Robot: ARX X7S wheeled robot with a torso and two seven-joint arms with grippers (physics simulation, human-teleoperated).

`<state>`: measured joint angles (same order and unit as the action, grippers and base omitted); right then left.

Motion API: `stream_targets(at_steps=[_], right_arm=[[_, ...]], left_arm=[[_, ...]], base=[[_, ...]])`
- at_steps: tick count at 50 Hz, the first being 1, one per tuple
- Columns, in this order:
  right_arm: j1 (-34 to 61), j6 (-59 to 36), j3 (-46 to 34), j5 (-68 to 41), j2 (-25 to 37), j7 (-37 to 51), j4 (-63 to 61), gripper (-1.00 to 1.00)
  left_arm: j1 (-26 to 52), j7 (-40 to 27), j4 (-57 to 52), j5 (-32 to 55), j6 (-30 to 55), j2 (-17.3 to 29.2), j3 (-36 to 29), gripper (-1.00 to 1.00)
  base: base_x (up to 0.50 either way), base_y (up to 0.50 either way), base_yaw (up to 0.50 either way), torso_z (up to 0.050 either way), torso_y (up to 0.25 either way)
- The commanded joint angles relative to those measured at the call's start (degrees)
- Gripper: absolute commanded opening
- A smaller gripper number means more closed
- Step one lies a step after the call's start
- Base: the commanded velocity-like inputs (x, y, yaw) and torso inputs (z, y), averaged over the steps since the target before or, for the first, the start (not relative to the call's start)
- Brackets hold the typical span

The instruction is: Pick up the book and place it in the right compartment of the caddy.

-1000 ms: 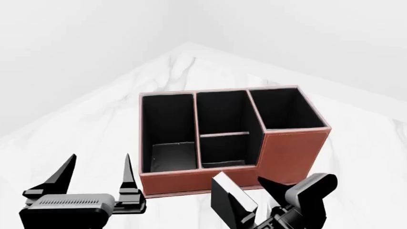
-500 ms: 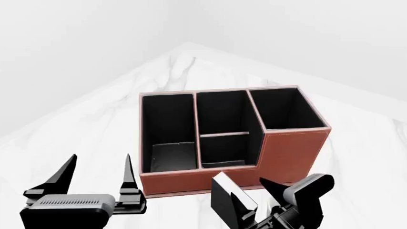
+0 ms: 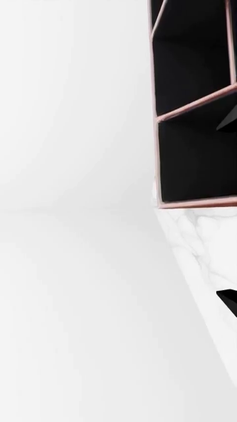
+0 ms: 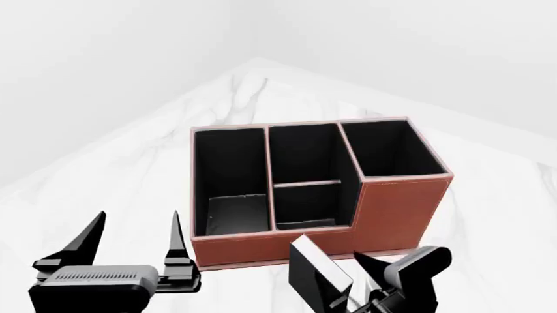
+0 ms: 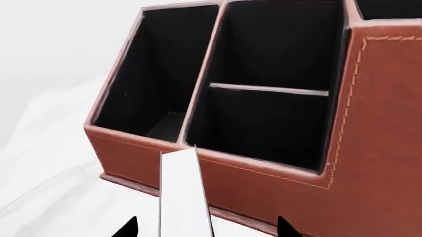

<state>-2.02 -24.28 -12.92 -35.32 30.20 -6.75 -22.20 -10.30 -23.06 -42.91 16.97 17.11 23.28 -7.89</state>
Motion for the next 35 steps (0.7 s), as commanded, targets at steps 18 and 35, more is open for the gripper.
stream_targets(at_steps=[18, 35], right_arm=[[-0.72, 1.84, -1.5, 1.33, -0.7, -0.86, 2.82, 1.0], [-0.8, 1.97, -2.11, 1.47, -0.84, -0.88, 3.48, 1.0]], left_arm=[[0.16, -0.5, 0.14, 0.2, -0.05, 0.32, -0.36, 1.0], [0.24, -0.83, -0.03, 0.35, 0.08, 0.58, -0.53, 1.0]], base=[[0.0, 0.0, 0.0, 0.0, 0.0], [0.0, 0.0, 0.0, 0.0, 0.0]])
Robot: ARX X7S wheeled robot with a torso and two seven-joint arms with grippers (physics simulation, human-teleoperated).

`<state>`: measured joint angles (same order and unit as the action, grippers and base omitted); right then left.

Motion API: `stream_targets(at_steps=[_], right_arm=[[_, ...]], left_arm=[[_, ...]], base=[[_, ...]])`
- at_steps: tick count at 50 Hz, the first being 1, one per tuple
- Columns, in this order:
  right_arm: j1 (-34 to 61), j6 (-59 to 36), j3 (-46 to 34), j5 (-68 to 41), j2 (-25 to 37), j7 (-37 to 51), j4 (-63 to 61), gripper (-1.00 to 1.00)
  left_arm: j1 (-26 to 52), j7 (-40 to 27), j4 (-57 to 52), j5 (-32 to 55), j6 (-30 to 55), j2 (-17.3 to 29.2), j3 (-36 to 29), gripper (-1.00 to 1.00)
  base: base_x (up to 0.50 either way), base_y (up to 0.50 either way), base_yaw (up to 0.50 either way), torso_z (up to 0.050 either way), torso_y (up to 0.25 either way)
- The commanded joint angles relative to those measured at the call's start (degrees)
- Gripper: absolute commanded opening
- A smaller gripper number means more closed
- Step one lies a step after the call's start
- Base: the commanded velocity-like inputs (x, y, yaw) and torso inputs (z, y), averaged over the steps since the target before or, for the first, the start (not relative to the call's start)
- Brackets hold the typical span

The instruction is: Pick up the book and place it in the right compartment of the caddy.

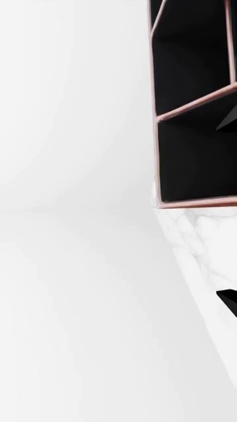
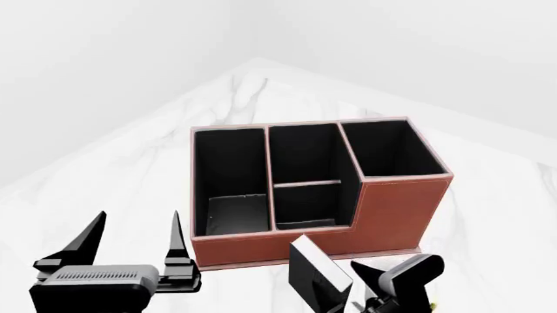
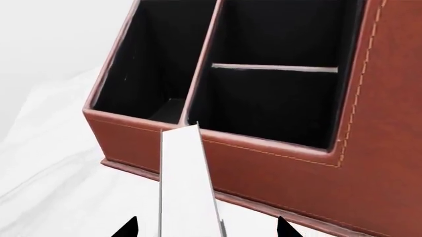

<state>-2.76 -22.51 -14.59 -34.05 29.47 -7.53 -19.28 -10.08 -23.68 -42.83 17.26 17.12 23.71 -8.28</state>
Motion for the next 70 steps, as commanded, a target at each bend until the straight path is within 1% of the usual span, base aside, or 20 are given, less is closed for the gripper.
stream_targets(at_steps=[1, 8, 9, 31, 42, 47, 61, 70], right_arm=[[-0.05, 0.22, -0.44, 0.2, -0.1, -0.09, 0.56, 1.0], [0.09, 0.06, -0.48, 0.14, -0.07, 0.12, 0.71, 1.0], [0.14, 0.02, -0.53, 0.17, -0.08, 0.15, 0.74, -1.0], [0.06, 0.15, -1.03, -0.13, 0.21, -0.03, 0.02, -1.0], [-1.19, -2.13, 0.68, -2.38, 3.07, 2.78, -9.99, -1.0], [-0.55, -2.89, 1.13, -2.91, 3.45, 3.63, -11.52, -1.0], [4.11, -8.46, 3.83, -6.72, 5.2, 8.61, -17.92, -1.0], [10.61, -15.2, 7.48, -13.23, 5.1, 15.68, -21.5, -1.0]], left_arm=[[0.03, -0.22, -0.11, 0.07, 0.05, 0.17, -0.15, 1.0], [0.02, -0.32, -0.09, 0.18, -0.01, 0.27, -0.15, 1.0], [0.01, -0.33, -0.09, 0.2, -0.03, 0.28, -0.16, 1.0], [-0.05, -0.66, 0.02, 0.23, -0.31, 0.52, -0.45, 1.0], [-0.15, -0.86, -0.12, 0.37, -0.41, 0.7, -0.43, 1.0], [-0.15, -0.98, -0.12, 0.38, -0.44, 0.76, -0.45, 1.0], [0.09, -1.17, 0.18, 0.39, -0.47, 0.87, -0.68, 1.0], [-0.09, -1.38, -0.05, 0.64, -0.43, 1.05, -0.54, 1.0]], base=[[0.0, 0.0, 0.0, 0.0, 0.0], [0.0, 0.0, 0.0, 0.0, 0.0], [0.0, 0.0, 0.0, 0.0, 0.0], [0.0, 0.0, 0.0, 0.0, 0.0], [0.0, 0.0, 0.0, 0.0, 0.001], [0.0, 0.0, 0.0, 0.0, 0.0], [0.0, 0.0, 0.0, 0.0, 0.001], [0.0, 0.0, 0.0, 0.0, 0.001]])
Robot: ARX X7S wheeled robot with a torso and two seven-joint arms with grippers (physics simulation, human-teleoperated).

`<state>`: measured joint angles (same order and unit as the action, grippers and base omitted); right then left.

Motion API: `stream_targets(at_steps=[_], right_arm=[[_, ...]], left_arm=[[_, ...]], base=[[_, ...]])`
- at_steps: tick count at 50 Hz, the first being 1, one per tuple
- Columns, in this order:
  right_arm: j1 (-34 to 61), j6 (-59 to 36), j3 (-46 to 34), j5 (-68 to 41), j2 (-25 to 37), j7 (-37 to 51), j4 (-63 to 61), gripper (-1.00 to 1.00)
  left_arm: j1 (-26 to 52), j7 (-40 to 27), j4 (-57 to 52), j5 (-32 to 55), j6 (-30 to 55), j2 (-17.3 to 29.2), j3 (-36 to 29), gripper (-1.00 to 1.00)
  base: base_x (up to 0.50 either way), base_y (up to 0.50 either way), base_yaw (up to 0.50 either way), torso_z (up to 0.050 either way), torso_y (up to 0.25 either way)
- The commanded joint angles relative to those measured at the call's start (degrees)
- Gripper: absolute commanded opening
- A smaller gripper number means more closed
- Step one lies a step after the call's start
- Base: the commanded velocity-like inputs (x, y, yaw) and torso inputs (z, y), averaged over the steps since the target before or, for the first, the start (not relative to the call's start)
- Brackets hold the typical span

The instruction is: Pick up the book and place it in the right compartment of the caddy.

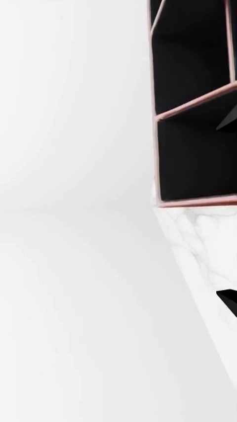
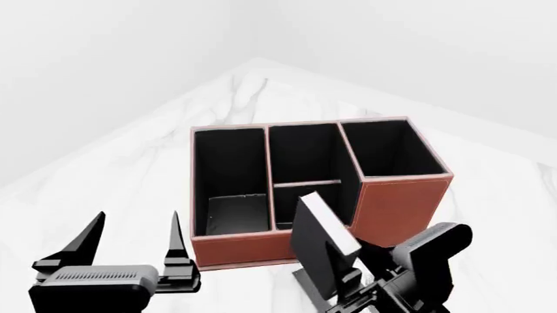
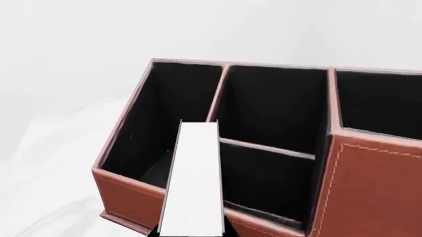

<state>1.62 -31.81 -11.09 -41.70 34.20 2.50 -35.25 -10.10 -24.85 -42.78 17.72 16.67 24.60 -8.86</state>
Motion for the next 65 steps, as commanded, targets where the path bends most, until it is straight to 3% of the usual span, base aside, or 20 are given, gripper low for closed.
stream_targets(at_steps=[1, 18, 37, 52, 65], right_arm=[[6.93, -6.46, 4.17, -6.02, 0.43, 6.15, -5.68, -1.0], [26.23, -19.48, 10.37, -22.84, 0.16, 20.9, -5.36, -1.0], [40.88, -24.78, 13.49, -35.18, 2.38, 30.81, -4.68, -1.0], [48.91, -27.32, 12.05, -36.64, 2.89, 35.7, 0.85, -1.0], [53.68, -28.66, 6.49, -28.36, 2.55, 35.96, 7.64, -1.0]], left_arm=[[-0.09, -0.24, -0.14, 0.19, 0.03, 0.2, 0.05, 1.0], [0.05, -0.47, -0.05, 0.57, 0.22, 0.42, -0.03, 1.0], [0.07, -0.75, -0.04, 0.59, 0.09, 0.62, -0.31, 1.0], [0.18, -1.01, -0.03, 0.53, 0.11, 0.75, -0.55, 1.0], [0.35, -1.21, 0.19, 0.65, 0.03, 0.88, -0.55, 1.0]], base=[[0.0, 0.0, 0.0, 0.0, 0.0], [0.0, 0.0, 0.0, 0.0, 0.001], [0.0, 0.0, 0.0, 0.0, 0.001], [0.0, 0.0, 0.0, 0.0, 0.001], [0.0, 0.0, 0.0, 0.0, 0.002]])
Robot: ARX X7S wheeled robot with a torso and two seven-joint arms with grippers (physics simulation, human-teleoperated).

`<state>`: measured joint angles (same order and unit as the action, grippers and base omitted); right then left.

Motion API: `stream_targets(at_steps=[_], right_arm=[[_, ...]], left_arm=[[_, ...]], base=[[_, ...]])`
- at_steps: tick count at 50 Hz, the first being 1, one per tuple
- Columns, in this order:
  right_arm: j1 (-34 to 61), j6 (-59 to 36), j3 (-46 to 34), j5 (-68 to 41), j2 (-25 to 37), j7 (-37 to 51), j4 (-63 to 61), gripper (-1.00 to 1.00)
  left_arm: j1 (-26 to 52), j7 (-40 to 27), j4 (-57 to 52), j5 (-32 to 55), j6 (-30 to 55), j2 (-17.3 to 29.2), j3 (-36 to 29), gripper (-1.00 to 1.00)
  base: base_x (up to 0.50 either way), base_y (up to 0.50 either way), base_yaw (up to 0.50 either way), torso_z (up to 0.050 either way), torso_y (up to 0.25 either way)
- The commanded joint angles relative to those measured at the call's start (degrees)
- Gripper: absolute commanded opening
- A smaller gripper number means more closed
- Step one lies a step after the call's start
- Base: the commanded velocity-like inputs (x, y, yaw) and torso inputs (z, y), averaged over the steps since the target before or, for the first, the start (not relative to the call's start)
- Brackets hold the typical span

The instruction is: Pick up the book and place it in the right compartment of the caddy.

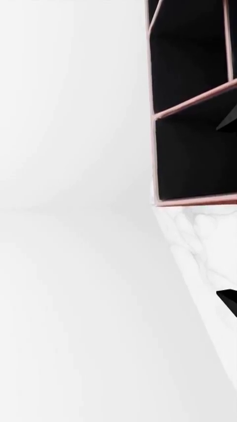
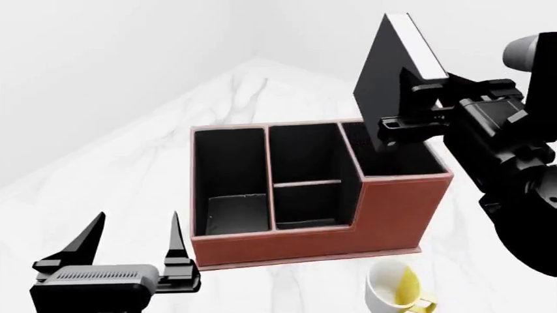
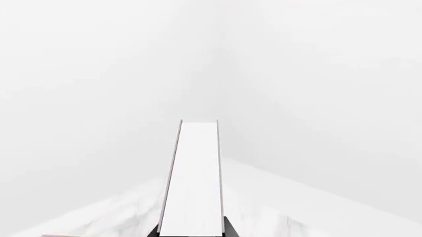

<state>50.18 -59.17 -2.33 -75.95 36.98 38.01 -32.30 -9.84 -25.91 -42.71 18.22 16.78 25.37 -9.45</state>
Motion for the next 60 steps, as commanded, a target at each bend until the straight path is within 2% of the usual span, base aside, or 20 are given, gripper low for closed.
stream_targets(at_steps=[1, 37, 60], right_arm=[[5.62, -1.65, -3.11, 6.54, -0.37, 0.43, 5.27, -1.0], [13.76, -7.2, -10.21, 8.64, -3.27, -0.37, 20.6, -1.0], [16.99, -5.79, -13.77, 12.48, -4.03, -3.13, 26.07, -1.0]], left_arm=[[0.14, -0.16, 0.17, 0.11, -0.1, 0.1, -0.02, 1.0], [0.56, -0.7, 0.77, 0.06, -0.09, 0.35, -0.61, 1.0], [0.69, -0.99, 1.0, 0.21, -0.02, 0.53, -0.98, 1.0]], base=[[0.0, 0.0, 0.0, 0.0, 0.0], [0.0, 0.0, 0.0, 0.0, 0.002], [0.0, 0.0, 0.0, 0.0, 0.001]])
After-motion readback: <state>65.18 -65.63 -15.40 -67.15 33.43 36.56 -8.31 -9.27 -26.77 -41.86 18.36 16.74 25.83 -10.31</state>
